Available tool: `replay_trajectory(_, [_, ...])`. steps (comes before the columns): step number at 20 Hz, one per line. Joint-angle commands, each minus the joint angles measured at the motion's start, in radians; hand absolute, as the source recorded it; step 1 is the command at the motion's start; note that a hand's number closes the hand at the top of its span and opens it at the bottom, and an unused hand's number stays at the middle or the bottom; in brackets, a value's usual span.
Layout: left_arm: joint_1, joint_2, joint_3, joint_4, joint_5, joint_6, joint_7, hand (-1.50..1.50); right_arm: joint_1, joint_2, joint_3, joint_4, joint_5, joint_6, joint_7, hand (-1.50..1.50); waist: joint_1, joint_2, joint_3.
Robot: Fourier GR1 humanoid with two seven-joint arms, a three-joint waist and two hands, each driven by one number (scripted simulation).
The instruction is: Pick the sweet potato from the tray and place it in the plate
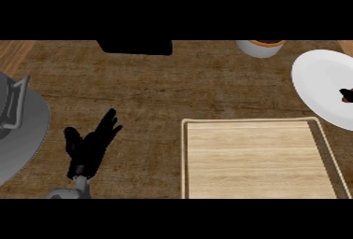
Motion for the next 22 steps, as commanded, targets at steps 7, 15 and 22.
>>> replay_trajectory(7, [0.006,0.002,-0.002,-0.015,-0.008,0.008,0.028,0.0,0.0,0.027,-0.211,-0.056,-0.237,0.022,-0.378,-1.5,-0.008,-0.002,0.002])
replay_trajectory(15, [0.038,0.004,0.016,0.033,-0.01,-0.001,-0.014,0.0,0.045,0.024,-0.359,0.004,-0.422,0.21,-0.568,-1.5,-0.035,-0.014,-0.005])
replay_trajectory(22, [0.06,-0.005,0.017,-0.001,-0.019,0.016,0.016,0.0,0.179,-0.014,-0.345,0.042,-0.469,0.494,-0.669,-1.5,-0.053,-0.024,-0.007])
